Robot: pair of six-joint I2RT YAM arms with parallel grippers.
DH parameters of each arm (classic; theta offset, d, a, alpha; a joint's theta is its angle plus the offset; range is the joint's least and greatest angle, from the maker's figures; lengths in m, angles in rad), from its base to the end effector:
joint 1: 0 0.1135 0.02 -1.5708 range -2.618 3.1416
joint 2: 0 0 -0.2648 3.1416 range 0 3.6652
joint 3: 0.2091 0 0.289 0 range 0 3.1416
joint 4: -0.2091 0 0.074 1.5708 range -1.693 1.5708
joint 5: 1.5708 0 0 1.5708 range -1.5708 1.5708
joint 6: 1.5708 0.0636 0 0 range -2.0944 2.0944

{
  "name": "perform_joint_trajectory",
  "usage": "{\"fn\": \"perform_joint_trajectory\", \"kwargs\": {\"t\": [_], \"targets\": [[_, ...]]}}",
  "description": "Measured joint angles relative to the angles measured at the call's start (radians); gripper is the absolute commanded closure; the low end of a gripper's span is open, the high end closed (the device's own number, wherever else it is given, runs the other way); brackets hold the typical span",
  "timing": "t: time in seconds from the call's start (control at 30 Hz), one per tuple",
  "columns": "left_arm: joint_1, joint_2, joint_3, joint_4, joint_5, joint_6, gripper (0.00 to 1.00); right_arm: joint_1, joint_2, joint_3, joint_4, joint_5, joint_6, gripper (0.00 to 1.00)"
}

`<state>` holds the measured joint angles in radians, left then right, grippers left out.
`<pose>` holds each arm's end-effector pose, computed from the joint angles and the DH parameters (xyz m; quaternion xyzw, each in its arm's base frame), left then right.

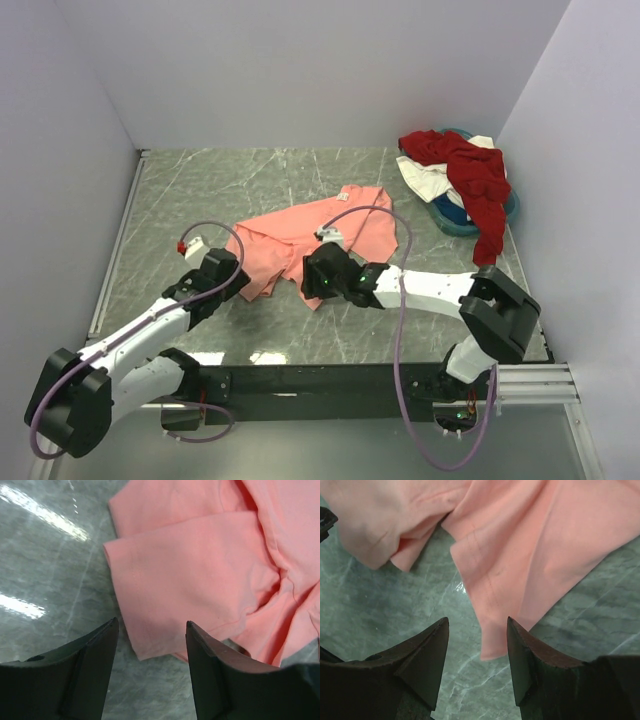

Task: Fold and stack the t-shirts
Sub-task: Flatten the tshirt out

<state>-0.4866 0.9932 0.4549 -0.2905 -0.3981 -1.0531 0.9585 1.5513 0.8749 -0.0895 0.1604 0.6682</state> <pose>0.2224 -0.0897 0.1442 -0.3241 0.8571 -0.1150 0.3834 0.2218 0.2981 0.1532 -0.1016 0.9120 0.2330 0.3218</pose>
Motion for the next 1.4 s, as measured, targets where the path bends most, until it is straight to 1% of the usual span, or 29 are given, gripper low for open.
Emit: {"fn": "perform_joint_trajectory", "kwargs": {"t": [0.17, 0.3, 0.47, 0.57, 0.73, 0.9, 1.07, 1.23, 1.27, 1.4], "targets": [[0.001, 0.033, -0.029, 0.079, 0.075, 0.011, 0.42, 0.049, 0.041, 0.004, -0.012, 0.053, 0.026, 0.44], [0.001, 0.079, -0.043, 0.131, 0.124, 0.019, 0.48, 0.061, 0.044, 0.003, -0.03, 0.101, 0.045, 0.44], [0.001, 0.107, -0.047, 0.157, 0.147, 0.02, 0.53, 0.064, 0.037, -0.023, -0.035, 0.145, 0.061, 0.44], [0.001, 0.107, -0.052, 0.166, 0.15, 0.021, 0.59, 0.065, 0.034, -0.042, -0.037, 0.154, 0.072, 0.44], [0.001, 0.077, -0.069, 0.162, 0.152, 0.024, 0.58, 0.065, 0.034, -0.051, -0.037, 0.156, 0.081, 0.44], [0.001, -0.003, -0.075, 0.129, 0.155, 0.03, 0.56, 0.065, 0.035, -0.051, -0.036, 0.158, 0.088, 0.44], [0.001, -0.044, -0.078, 0.127, 0.17, 0.043, 0.55, 0.065, 0.051, -0.051, -0.025, 0.156, 0.097, 0.52], [0.001, -0.041, -0.113, 0.126, 0.192, 0.043, 0.54, 0.065, 0.076, -0.051, -0.023, 0.151, 0.1, 0.61], [0.001, -0.037, -0.117, 0.125, 0.192, 0.042, 0.54, 0.065, 0.076, -0.051, -0.022, 0.15, 0.101, 0.65], [0.001, -0.019, -0.128, 0.126, 0.201, 0.042, 0.53, 0.065, 0.076, -0.051, -0.015, 0.149, 0.1, 0.72]]}}
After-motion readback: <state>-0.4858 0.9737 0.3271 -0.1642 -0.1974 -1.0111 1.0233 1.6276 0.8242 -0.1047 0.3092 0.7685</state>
